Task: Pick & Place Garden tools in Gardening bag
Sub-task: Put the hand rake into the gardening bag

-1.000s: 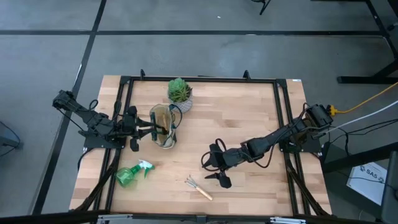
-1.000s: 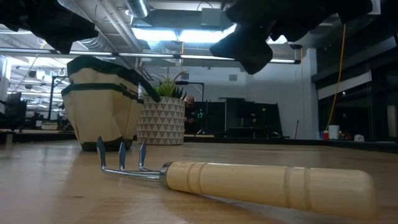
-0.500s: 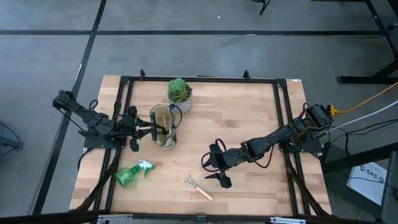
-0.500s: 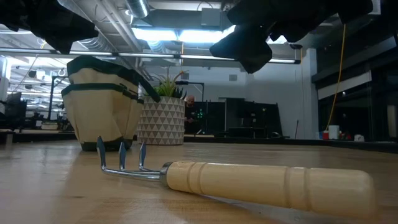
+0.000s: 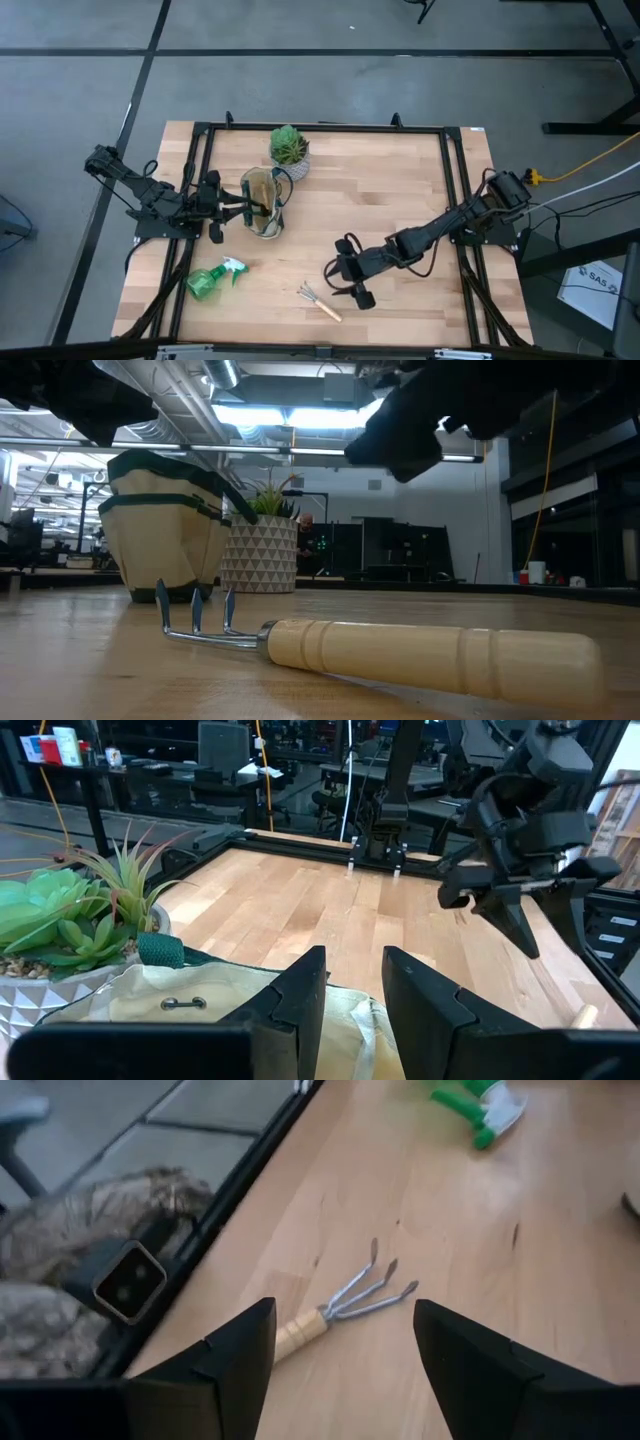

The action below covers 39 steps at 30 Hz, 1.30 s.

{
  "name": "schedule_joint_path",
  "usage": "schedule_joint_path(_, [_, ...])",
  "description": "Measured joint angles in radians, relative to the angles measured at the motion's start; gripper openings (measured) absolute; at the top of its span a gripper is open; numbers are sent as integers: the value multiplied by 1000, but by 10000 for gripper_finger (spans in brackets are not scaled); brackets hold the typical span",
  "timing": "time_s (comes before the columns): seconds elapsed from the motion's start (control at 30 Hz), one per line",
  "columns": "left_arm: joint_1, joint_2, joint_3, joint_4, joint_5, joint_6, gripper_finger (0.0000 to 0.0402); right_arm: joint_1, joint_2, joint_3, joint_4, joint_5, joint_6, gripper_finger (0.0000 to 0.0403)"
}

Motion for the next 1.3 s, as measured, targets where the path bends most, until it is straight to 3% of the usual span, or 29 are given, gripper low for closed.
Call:
schedule_joint_path(0.27, [0, 0, 0, 0, 0, 0, 98, -2, 95, 59, 2, 0, -103, 240])
schedule_joint_path(0.53, [0, 0, 0, 0, 0, 0, 98, -3, 144, 75, 0, 0, -108, 240])
schedule_joint_path(1.13, [0, 0, 0, 0, 0, 0, 98, -2, 179, 75, -7, 0, -31, 240])
schedule_joint_path(1.3, [0, 0, 0, 0, 0, 0, 98, -19, 187, 75, -8, 33, 111, 240])
